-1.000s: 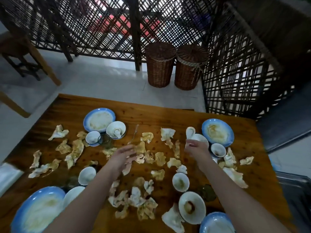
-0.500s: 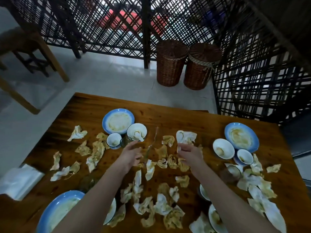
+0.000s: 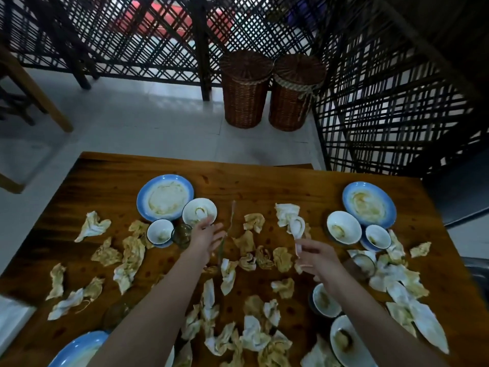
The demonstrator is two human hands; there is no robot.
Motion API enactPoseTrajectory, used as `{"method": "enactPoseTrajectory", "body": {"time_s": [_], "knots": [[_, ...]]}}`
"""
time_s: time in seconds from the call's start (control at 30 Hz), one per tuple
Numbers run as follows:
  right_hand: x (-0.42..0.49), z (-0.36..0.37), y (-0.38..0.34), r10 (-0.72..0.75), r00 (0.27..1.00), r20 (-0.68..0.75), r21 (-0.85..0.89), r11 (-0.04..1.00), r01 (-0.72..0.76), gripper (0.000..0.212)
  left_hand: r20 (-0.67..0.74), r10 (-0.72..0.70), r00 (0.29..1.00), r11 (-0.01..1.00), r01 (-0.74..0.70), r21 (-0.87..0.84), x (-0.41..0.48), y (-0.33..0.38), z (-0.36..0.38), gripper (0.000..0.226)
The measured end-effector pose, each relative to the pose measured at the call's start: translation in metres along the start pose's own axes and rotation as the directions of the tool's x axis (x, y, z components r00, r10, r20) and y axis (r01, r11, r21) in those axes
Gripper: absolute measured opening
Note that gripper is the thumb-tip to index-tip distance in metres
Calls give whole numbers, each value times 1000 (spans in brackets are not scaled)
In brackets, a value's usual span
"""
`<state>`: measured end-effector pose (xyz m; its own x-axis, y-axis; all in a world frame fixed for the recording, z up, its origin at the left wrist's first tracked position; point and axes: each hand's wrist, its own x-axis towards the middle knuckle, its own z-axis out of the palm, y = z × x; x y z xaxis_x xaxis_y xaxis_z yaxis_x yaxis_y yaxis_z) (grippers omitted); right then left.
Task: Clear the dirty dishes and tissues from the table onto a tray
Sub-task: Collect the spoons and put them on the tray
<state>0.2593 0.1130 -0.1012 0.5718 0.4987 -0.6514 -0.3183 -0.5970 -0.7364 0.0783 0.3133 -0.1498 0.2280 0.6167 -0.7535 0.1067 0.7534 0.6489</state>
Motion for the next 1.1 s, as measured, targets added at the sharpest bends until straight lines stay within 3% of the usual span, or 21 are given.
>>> {"method": "enactPoseTrajectory", "body": {"time_s": [0.17, 0.57, 0.77, 0.97, 1.1], "knots": [[-13, -14, 4, -15, 1000, 4, 16, 1000, 15, 27, 41, 49, 998, 997, -51, 54, -18, -5, 8, 30], [-78, -83, 26, -128, 990, -60, 144, 980, 135, 23, 295, 118, 948, 988, -142, 60, -122, -56, 83, 34], [-126, -158, 63, -140, 979, -149, 167, 972, 164, 21, 365, 123, 923, 970, -190, 154, -199, -104, 149, 33], [-169, -239, 124, -136, 960, -246, 170, 969, 181, 25, 522, 106, 847, 932, -268, 246, -270, -168, 208, 24], [-192, -288, 162, -116, 945, -305, 195, 964, 181, 21, 539, 49, 841, 944, -215, 249, -306, -216, 235, 42]]}}
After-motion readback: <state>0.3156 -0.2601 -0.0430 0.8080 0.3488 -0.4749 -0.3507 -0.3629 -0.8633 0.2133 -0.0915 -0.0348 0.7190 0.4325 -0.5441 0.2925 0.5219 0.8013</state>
